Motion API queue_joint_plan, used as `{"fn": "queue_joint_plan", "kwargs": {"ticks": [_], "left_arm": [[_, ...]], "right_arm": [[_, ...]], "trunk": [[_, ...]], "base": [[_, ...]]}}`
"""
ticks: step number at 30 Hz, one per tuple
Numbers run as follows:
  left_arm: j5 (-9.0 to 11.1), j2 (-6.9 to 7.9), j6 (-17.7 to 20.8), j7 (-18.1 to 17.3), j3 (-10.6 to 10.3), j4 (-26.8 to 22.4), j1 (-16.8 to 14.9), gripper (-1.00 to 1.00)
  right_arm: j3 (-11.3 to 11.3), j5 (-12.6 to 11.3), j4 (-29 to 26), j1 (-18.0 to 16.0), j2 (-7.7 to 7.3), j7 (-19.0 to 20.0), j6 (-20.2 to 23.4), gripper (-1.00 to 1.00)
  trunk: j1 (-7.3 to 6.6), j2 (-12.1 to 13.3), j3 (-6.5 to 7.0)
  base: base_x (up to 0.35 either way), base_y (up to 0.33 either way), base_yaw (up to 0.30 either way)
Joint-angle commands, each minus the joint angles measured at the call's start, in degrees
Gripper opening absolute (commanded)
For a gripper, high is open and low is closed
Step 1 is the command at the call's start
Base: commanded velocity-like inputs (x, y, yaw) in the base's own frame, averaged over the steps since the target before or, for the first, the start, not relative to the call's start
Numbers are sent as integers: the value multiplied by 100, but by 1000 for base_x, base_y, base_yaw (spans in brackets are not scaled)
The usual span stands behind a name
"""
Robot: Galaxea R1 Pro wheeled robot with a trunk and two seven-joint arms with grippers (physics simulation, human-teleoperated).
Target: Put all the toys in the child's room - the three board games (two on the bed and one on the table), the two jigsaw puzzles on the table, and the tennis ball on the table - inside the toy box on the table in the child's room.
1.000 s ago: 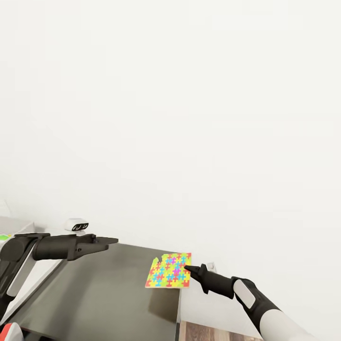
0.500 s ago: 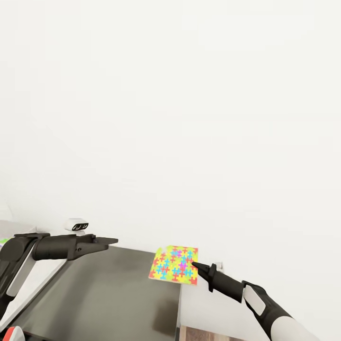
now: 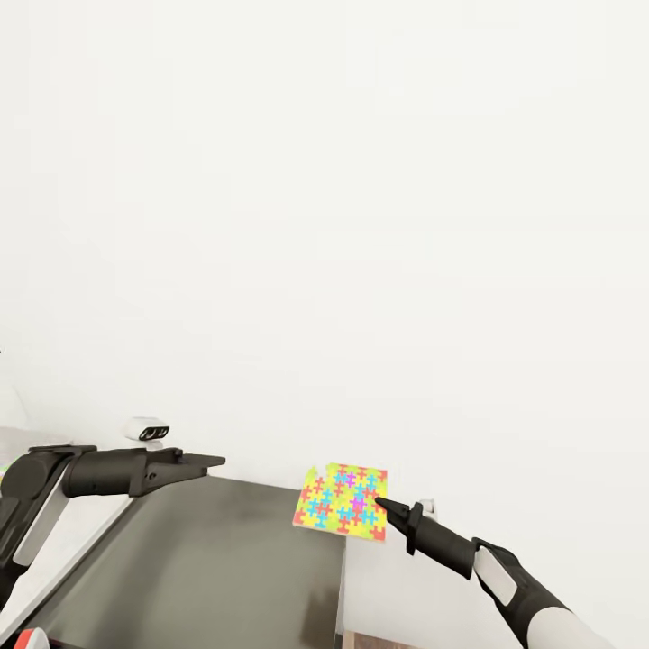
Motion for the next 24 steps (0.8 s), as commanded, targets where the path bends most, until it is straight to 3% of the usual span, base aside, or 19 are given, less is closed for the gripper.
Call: {"fn": "queue_joint_plan", "kwargs": {"ticks": [1,10,16,24], "left_arm": [[-7,3,61,-18,-1,-2,-4,100],[-16,8,61,-24,3,0,-4,100],[-4,7,61,-25,0,-6,-4,100],[-16,7,61,-22,-1,-8,-4,100]], "right_arm": [[9,-26,2,-4,-8,11,31,-100],[12,-27,-13,7,-26,28,8,-100],[12,-8,-248,190,-36,241,-155,-100],[13,-32,-352,280,-268,457,-280,-100]], "trunk": [[-21,34,18],[-218,395,264],[-350,636,428],[-526,957,648]], "base": [[0,0,0],[-21,0,0],[-1,0,0],[0,0,0]]}}
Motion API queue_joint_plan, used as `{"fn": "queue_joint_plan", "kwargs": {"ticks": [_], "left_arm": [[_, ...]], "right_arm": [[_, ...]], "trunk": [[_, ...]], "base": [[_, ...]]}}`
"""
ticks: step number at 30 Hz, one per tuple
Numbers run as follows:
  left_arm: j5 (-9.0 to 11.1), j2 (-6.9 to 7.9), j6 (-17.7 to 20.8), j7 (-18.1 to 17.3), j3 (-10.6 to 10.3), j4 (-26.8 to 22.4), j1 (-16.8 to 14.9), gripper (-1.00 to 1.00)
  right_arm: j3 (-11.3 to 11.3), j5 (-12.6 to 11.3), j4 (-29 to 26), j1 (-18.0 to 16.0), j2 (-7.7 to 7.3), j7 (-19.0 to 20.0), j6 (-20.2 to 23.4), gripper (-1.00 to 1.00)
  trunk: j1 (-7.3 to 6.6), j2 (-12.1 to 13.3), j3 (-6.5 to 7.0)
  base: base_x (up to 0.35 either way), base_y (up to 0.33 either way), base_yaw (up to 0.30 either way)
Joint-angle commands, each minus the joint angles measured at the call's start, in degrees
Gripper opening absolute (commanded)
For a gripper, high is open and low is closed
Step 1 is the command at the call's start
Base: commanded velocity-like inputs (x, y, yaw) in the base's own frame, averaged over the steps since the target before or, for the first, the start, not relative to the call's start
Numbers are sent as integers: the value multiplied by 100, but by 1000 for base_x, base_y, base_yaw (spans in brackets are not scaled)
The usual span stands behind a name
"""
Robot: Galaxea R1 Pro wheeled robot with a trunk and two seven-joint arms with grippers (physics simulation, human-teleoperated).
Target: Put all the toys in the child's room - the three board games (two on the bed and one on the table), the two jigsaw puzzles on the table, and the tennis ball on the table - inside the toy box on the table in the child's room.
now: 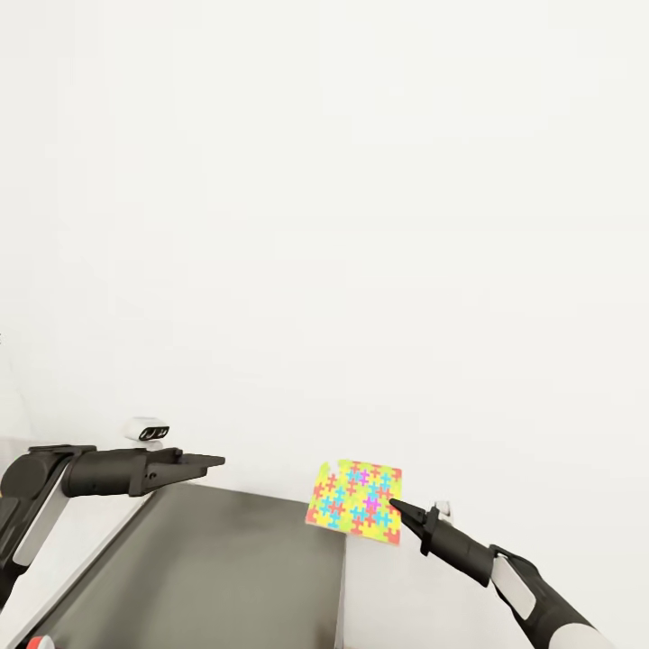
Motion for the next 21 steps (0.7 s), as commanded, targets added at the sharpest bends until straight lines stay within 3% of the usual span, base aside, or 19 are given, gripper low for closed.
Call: {"fn": "queue_joint_plan", "kwargs": {"ticks": [1,10,21], "left_arm": [[-2,2,61,-17,-2,2,-1,100],[-3,3,61,-14,-2,3,-1,100],[-3,10,61,-15,-2,1,-1,100]], "right_arm": [[10,-33,0,1,-12,15,43,-100],[11,-35,-4,4,-35,41,30,-100],[11,-36,-4,4,-39,29,29,-100]], "trunk": [[-21,40,27],[-218,401,273],[-460,842,498]], "base": [[0,0,0],[-4,0,4],[-118,0,20]]}}
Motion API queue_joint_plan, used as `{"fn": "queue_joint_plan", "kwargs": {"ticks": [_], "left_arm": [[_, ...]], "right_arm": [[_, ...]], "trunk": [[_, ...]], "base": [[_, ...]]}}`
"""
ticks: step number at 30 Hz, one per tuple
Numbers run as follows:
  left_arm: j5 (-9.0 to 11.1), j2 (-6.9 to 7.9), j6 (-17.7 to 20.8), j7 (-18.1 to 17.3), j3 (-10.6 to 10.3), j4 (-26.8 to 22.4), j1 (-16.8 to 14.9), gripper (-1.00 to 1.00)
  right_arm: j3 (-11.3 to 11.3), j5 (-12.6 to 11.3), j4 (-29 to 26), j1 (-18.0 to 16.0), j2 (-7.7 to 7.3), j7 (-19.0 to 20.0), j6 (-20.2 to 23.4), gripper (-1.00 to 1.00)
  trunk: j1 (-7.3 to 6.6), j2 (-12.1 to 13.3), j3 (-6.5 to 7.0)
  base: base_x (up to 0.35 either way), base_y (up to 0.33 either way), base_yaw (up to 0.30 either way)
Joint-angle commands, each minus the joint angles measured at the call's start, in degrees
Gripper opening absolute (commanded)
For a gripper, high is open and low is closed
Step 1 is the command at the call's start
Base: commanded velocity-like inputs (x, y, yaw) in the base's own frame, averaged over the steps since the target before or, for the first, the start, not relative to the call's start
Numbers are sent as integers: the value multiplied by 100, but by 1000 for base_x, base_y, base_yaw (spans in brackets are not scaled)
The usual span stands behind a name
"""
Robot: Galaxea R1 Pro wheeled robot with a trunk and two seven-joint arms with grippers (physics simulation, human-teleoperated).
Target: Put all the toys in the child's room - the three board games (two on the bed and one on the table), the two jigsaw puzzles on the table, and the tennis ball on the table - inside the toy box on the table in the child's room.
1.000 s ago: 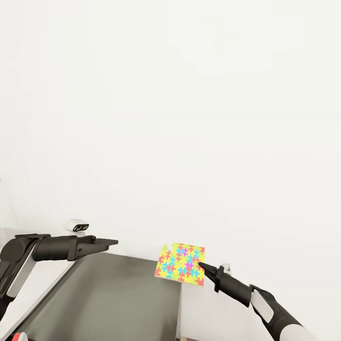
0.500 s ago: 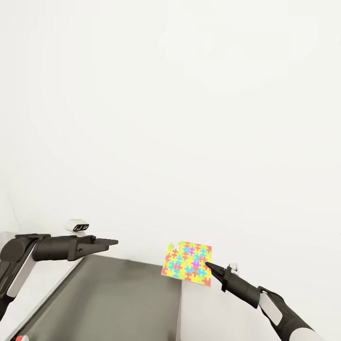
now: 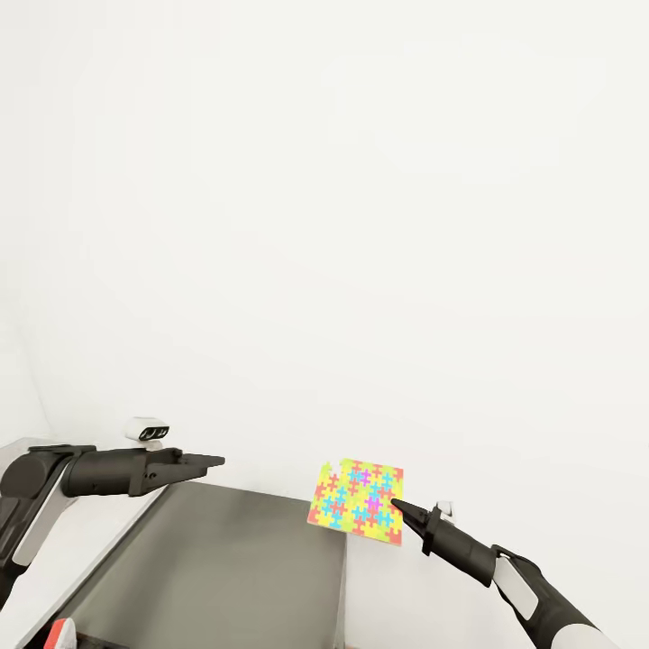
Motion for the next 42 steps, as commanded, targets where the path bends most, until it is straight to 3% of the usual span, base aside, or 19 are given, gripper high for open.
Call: {"fn": "queue_joint_plan", "kwargs": {"ticks": [1,5,17,30,42], "left_arm": [[0,2,61,-19,-2,0,-1,100],[0,3,61,-19,-2,1,-1,100],[0,5,61,-22,-2,1,-1,100],[0,4,61,-23,-2,0,-1,100],[0,6,61,-19,-2,1,-1,100]], "right_arm": [[9,-34,2,-2,-2,8,47,-100],[9,-34,2,-2,-2,7,47,-100],[9,-38,2,-2,-2,15,38,-100],[9,-35,2,-2,2,7,38,-100],[9,-34,-19,-2,7,15,29,-100]], "trunk": [[-20,38,16],[-108,198,88],[-108,198,147],[-108,198,152],[-108,198,200]], "base": [[-6,0,0],[-2,0,2],[-27,4,139],[-41,6,15],[-116,22,226]]}}
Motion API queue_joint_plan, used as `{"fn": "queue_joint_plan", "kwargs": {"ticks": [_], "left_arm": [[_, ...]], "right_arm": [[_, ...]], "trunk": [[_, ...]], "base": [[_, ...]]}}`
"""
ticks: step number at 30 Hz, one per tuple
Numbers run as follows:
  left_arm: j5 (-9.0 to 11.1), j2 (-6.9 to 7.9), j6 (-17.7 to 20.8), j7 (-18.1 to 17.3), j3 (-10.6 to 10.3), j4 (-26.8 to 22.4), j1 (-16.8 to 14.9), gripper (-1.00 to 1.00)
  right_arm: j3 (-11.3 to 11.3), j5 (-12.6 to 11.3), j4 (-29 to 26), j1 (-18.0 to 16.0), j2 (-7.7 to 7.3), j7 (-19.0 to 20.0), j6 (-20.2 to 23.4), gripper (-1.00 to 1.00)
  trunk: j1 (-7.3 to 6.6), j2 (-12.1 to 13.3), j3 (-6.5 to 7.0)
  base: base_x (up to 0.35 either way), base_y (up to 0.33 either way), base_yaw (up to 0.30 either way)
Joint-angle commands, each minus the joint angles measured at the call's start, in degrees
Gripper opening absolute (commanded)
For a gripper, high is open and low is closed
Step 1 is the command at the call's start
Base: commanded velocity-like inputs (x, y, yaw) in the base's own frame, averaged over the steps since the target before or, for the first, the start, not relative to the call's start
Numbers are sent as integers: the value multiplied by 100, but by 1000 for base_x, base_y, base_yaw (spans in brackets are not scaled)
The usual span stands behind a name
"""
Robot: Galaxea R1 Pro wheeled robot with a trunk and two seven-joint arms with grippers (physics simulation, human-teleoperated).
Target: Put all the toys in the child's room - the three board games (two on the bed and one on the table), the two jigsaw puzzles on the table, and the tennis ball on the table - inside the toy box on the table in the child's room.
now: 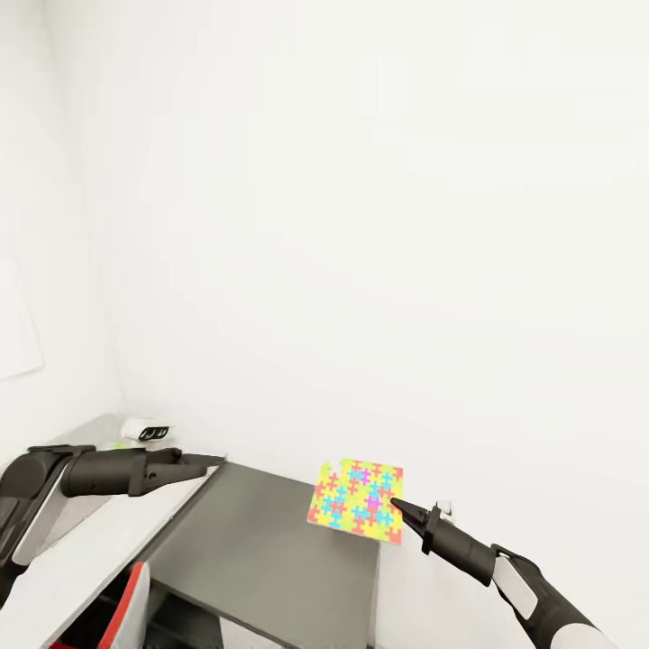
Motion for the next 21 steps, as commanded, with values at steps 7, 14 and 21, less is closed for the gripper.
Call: {"fn": "queue_joint_plan", "kwargs": {"ticks": [7,14,21], "left_arm": [[17,116,61,-29,4,9,-3,100],[61,491,47,-43,12,85,-3,100],[62,647,36,-143,16,145,-3,100]], "right_arm": [[9,-40,-4,0,-8,9,51,-100],[7,-40,-306,50,-12,-7,73,-100],[8,-36,-1048,233,-12,-40,130,-100]], "trunk": [[1,-4,33],[1,-4,66],[1,-4,64]], "base": [[-29,5,262],[-2,0,265],[0,0,277]]}}
